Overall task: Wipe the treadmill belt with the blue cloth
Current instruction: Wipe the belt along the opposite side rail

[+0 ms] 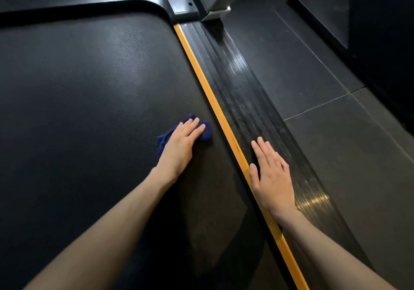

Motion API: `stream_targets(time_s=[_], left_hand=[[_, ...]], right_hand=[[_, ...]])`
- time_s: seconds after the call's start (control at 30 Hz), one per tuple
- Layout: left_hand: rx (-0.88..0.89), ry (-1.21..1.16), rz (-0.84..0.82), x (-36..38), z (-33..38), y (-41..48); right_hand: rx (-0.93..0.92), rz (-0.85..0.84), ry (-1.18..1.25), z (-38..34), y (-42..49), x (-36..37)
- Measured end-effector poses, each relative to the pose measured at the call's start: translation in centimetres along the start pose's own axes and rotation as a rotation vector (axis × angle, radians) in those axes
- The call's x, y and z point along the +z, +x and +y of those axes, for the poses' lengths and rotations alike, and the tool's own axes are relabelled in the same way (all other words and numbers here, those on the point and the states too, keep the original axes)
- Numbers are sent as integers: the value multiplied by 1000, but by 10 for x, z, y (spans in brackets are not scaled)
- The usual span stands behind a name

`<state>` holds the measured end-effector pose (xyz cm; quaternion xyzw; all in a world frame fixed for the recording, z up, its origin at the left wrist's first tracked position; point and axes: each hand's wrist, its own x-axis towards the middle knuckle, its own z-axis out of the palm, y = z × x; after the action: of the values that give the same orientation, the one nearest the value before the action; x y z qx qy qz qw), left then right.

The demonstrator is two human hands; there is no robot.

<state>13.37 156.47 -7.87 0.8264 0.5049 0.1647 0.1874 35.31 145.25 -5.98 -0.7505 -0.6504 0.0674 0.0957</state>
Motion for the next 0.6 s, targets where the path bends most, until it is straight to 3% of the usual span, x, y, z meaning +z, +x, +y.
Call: stream_targets(time_s=[0.07,0.13,0.23,0.27,0.33,0.4,0.5,0.6], left_hand=[[-38,-40,22,-3,17,-2],[132,-50,-76,-3,32,-18],[460,-67,-502,-2,65,-76],[516,-73,-575,-2,71,-94],[600,-12,-537,-3,63,-103],[643,104,-370,-6,42,-83],[339,142,-179,-24,3,-39],[-20,126,-119,-31,-5,-14]], right_hand=[[-2,13,10,0,0,0],[-9,11,12,2,-1,0],[-28,1,13,2,-1,0],[-28,2,16,4,-1,0],[-33,7,18,4,-2,0],[-38,9,16,3,-2,0],[-25,16,14,4,-1,1],[-20,20,10,3,-1,1]])
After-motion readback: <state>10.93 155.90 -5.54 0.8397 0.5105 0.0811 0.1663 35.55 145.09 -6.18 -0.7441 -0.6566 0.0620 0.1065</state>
